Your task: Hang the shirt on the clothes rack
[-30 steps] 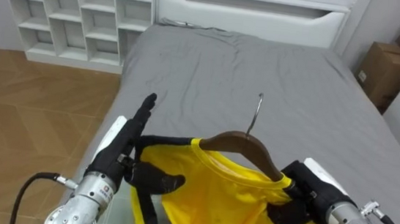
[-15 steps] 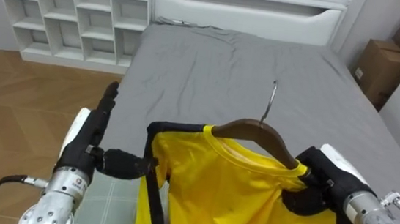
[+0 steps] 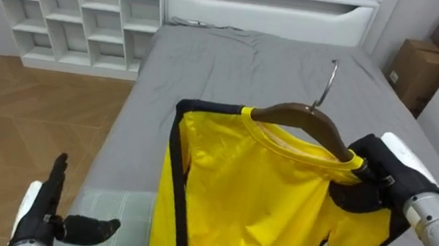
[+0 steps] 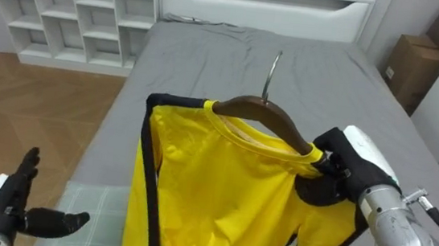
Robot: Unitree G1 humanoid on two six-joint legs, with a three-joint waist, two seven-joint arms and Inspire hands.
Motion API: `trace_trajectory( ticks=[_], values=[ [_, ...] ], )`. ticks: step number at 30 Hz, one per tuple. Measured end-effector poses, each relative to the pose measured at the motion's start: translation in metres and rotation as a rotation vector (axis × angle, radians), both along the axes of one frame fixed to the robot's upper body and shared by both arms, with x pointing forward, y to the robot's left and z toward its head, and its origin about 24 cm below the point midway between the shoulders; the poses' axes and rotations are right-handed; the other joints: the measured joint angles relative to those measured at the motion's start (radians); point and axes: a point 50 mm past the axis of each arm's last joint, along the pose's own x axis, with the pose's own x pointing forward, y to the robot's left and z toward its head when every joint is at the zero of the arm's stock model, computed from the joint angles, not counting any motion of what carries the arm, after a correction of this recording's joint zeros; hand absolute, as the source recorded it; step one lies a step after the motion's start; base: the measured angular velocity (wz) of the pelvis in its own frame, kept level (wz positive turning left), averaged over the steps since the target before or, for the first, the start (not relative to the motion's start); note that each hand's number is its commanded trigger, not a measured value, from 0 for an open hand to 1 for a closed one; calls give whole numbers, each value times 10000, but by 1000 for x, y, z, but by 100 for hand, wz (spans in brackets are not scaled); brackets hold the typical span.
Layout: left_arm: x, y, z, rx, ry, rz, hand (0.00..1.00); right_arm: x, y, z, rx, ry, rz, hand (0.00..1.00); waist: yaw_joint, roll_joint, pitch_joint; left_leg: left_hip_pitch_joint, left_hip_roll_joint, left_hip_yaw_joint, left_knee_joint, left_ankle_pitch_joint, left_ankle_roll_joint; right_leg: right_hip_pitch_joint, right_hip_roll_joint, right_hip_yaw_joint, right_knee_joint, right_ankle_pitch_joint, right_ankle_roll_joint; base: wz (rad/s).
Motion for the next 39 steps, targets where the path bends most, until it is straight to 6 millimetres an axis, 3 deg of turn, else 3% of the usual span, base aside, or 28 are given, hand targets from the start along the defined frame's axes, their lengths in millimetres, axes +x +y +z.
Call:
trace_trajectory(
  ticks=[9,14,21,26,29,31,34,39],
  values=[
    [-36,20,-30,311,1140,1679,0,-7,-9,0,-34,-130,-327,100,103,6,-41,-10,9,-26,-16,-1,0,24,3,-127,27,-8,0,0],
    [-69,40,-49,386,2098,2976,0,-14,-11,12,-152,-698,-355,100,182,12,-97,37,18,-26,-32,-1,1,26,18,-114,22,-6,-3,0],
    [-108,53,-70,281,3113,4508,0,-21,-19,12,-104,-848,-731,100,469,44,-118,49,12,-32,-78,-10,13,31,13,-120,39,-8,-5,0],
    [-158,56,-95,-86,4904,5508,0,-24,-20,12,-94,-837,-726,100,468,65,-127,51,10,-56,-133,-24,32,46,2,-185,26,-20,-18,1],
    [-176,54,-102,-261,5536,5858,0,-26,-20,10,-94,-754,-742,100,504,47,-123,53,4,-107,-136,-24,34,61,-4,-194,13,-22,-16,1],
    [-202,52,-111,-373,6459,6394,0,-27,-21,9,67,-714,-764,100,604,43,-119,52,4,-73,-143,-35,46,47,9,-164,1,-31,-5,-2],
    [-234,47,-120,-897,7522,7313,0,-29,-22,7,386,-705,-859,100,612,28,-110,52,5,-53,-146,-56,50,53,11,-148,-4,-47,5,0],
    [-271,36,-126,-1609,9065,7452,0,-35,-23,3,530,-527,-905,100,716,31,-82,48,-5,-25,-131,-101,95,65,-1,-113,-7,-69,37,0]
  ],
)
